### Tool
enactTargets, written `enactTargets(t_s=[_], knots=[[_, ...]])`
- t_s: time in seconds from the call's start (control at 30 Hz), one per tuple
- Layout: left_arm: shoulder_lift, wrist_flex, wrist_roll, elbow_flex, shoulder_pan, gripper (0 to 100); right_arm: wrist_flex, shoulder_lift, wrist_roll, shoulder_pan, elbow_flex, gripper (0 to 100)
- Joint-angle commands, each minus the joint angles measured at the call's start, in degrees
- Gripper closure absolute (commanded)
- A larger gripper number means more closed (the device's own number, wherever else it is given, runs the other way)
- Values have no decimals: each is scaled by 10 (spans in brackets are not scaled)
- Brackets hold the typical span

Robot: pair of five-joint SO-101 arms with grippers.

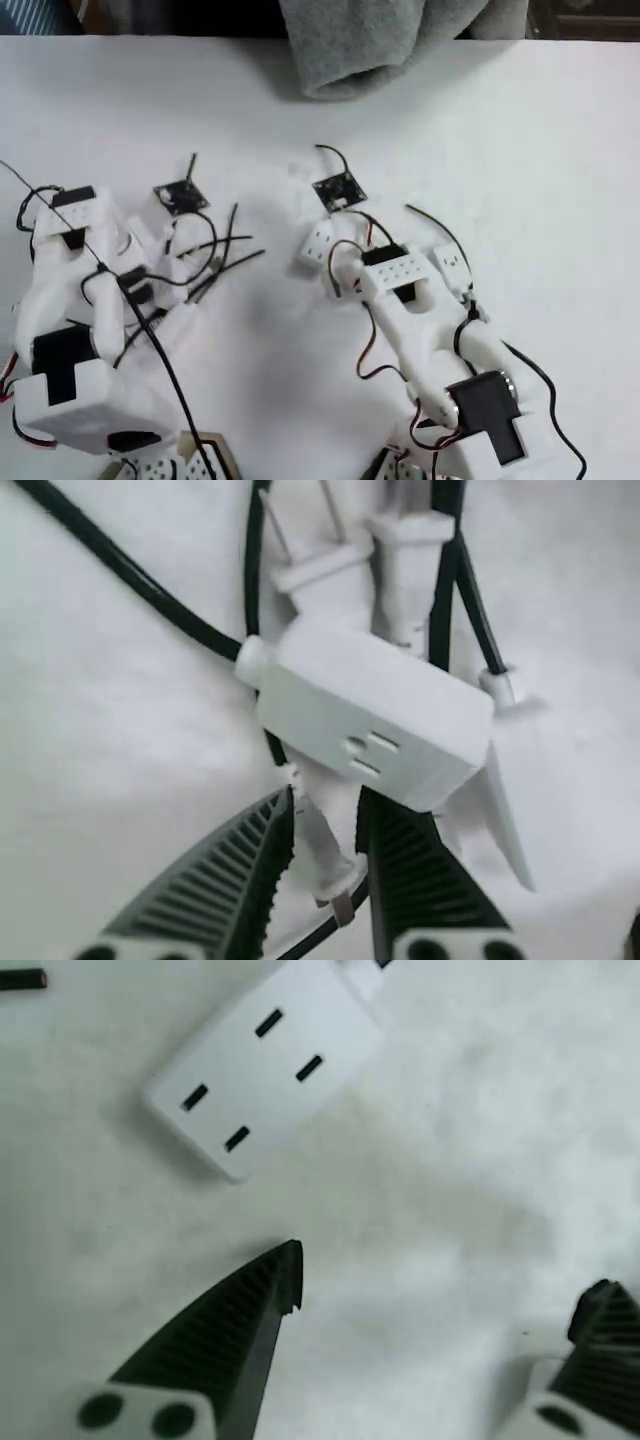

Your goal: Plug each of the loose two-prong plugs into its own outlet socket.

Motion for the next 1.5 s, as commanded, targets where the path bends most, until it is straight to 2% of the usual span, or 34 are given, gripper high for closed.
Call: enactTargets(t_s=[0.0,0.23,0.37,0.67,1.03,1.17,1.37,1.47], knots=[[-2,-40,13,-10,4,871,-7,-22,6,-5,-2,587],[-2,-119,11,44,2,871,-7,-22,6,-5,-2,587],[-2,-124,1,63,-10,871,-7,-22,6,-5,-2,587],[-4,-125,-54,62,-83,871,-7,-22,6,-5,-2,587],[-2,-126,-54,88,-84,882,-7,-22,4,-5,-2,587],[-2,-126,-54,86,-83,985,-7,-22,4,-5,-2,587],[-6,-122,-52,85,-80,976,-7,-22,3,-5,-2,587],[-9,-121,-49,69,-45,976,-7,-22,3,-5,-2,587]])
